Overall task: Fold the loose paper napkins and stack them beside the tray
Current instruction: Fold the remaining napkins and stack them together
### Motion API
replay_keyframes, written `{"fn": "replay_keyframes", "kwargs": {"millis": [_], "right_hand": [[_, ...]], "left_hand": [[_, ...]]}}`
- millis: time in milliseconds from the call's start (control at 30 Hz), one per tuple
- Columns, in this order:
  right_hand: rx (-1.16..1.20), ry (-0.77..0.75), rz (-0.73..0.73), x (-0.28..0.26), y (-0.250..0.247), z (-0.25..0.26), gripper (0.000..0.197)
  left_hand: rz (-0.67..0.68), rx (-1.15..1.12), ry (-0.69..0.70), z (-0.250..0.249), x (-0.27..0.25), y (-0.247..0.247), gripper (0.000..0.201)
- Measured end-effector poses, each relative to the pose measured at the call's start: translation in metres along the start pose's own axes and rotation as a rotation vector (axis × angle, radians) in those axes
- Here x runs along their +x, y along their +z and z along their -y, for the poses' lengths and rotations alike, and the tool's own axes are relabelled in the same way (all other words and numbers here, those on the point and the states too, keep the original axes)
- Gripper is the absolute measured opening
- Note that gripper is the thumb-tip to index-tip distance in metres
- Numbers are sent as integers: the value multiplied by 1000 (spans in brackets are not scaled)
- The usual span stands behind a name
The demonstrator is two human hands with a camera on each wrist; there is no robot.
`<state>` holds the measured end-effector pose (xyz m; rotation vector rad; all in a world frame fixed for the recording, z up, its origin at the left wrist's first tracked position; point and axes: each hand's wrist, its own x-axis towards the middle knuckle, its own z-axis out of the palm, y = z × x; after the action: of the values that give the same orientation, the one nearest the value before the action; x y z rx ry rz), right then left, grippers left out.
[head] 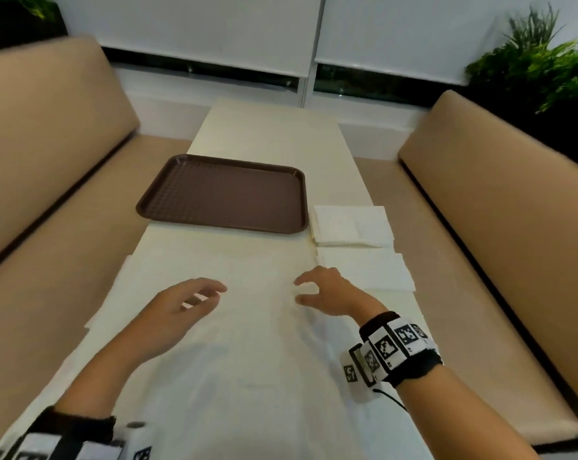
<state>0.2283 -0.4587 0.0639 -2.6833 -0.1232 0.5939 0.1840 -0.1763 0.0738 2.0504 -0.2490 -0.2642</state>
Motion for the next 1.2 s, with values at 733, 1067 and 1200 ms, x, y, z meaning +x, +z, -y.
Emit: {"fn": "replay_keyframes", "kwargs": {"millis": [733,1067,1200], "right_hand": [[33,-171,-33,12,76,95,17],[-102,-171,19,6,93,88,62],[-147,-203,4,7,92,96,40]], "left_hand": [[-350,-180,-218,126,-190,-49,28],[-365,-188,-148,121,-194,-48,43],[-355,-204,-163,122,-197,-45,35]]}}
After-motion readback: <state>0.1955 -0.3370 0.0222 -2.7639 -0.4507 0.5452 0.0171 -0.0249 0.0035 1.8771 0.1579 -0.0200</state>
